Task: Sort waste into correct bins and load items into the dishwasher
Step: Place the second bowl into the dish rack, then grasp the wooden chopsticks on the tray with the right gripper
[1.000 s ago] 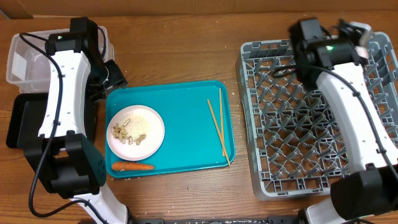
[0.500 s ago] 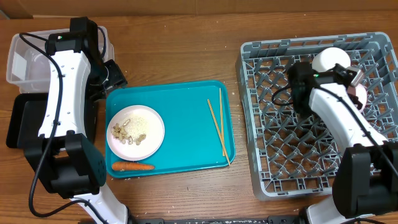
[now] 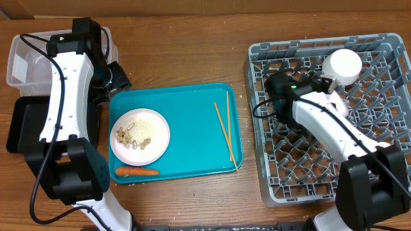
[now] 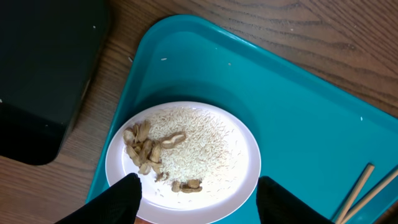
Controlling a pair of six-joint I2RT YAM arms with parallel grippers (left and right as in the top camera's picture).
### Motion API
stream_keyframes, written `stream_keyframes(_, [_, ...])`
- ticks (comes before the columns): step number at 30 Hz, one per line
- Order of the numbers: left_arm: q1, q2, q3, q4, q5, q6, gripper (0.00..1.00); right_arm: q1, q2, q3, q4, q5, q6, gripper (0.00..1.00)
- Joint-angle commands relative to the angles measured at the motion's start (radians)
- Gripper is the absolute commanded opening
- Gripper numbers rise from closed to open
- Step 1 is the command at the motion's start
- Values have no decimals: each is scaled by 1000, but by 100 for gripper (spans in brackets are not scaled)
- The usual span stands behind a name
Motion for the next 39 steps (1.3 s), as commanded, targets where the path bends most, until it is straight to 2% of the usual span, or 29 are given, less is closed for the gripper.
stream_keyframes(1, [-1,-38,6,1,-6,17,62,56,-5,21,-45,-61,13,97])
stream_keyframes(2, [-2,-38,6,2,-6,16,62,66,-8,34,-63,-61,30,100])
stream_keyframes(6, [-2,-38,6,6,-6,16,62,84,-47,127,-109,-89,66,100])
stream_keyframes(8, [-2,-38,6,6,-6,16,62,84,-85,232,-98,-181,-24,100])
stream_keyframes(10, [-1,-38,6,6,-6,17,62,84,-106,326,-54,-341,-175,100])
stream_keyframes(14, [-1,-38,6,8,-6,16,64,84,-111,441,74,-851,-513,98])
stream_keyframes(16, [-2,-38,6,9,-6,16,64,85,-109,442,122,-1068,-557,92])
stream_keyframes(18, [-2,-38,6,8,-6,16,64,90,-91,441,124,-1164,-544,88])
stream_keyframes(26, [-2,-38,6,8,-6,16,64,202,44,386,87,-1168,-546,86])
stream_keyframes(29, [-2,-38,6,8,-6,16,64,254,109,360,97,-1132,-539,79])
stream_keyframes(39, [-2,-38,6,0,-6,16,64,327,313,330,105,-971,-407,73])
